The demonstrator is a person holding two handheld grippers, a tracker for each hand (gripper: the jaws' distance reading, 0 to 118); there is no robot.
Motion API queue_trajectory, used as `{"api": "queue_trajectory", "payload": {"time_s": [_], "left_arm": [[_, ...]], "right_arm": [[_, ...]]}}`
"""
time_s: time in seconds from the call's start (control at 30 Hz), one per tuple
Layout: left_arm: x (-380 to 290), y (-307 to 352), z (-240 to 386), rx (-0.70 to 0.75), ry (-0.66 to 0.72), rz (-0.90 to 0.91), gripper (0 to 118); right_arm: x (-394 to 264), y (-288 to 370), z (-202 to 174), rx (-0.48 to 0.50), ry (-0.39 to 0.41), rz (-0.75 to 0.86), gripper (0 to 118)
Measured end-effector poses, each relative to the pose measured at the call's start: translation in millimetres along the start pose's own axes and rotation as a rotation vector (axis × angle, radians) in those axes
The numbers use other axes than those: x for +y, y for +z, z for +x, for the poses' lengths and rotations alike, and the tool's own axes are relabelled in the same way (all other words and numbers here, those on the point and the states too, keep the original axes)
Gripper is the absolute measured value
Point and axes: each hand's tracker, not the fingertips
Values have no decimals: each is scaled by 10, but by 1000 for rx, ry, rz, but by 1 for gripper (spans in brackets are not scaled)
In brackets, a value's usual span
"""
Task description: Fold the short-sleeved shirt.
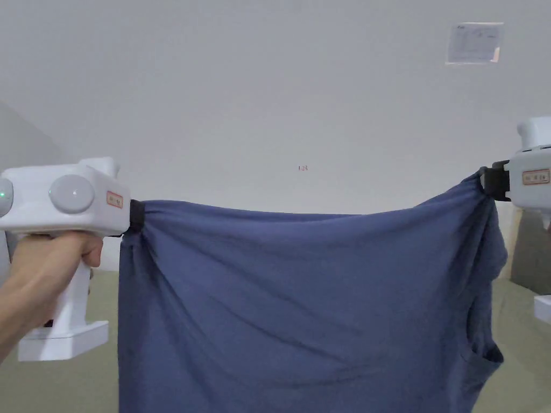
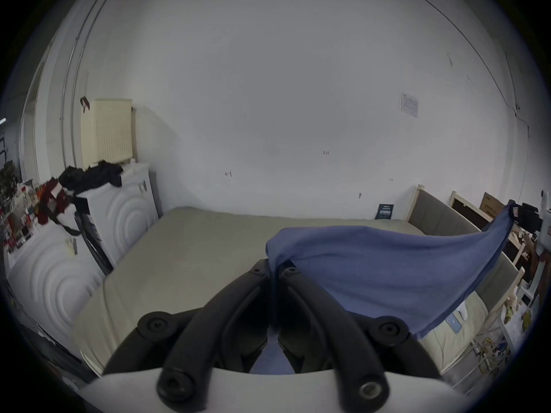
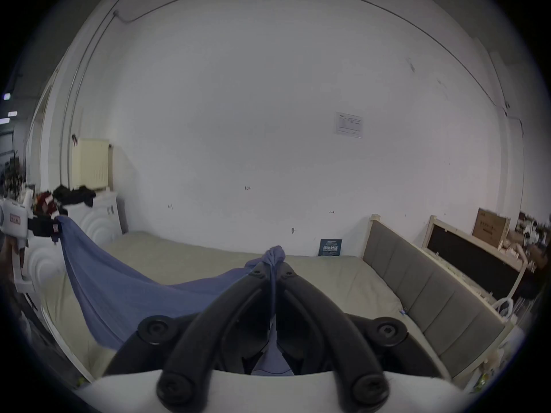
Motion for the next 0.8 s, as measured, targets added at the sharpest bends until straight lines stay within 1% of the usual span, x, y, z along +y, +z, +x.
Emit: {"api": "queue_trajectory", "payload": {"time_s": [0.07, 0.1, 0.23, 0.4, 0.57, 0.67, 0.8], "left_arm": [[140, -20, 62, 30, 14, 17, 2], [220, -51, 81, 22, 10, 13, 2], [458, -153, 162, 55, -5, 16, 2], [691, -445, 202, 94, -26, 16, 2], [858, -821, 223, 100, -3, 21, 2], [961, -1073, 268, 109, 2, 30, 2], [1134, -1441, 336, 132, -31, 34, 2]], "right_arm": [[54, -96, 41, -1, -32, 6, 4], [89, -166, 48, -12, -41, 0, 4], [209, -447, 94, -29, -53, -8, 4], [382, -893, 147, -38, -68, -24, 4], [564, -1352, 173, -53, -62, -31, 4], [625, -1504, 154, -62, -54, -30, 4], [766, -1963, 116, -77, -24, -29, 4]]}}
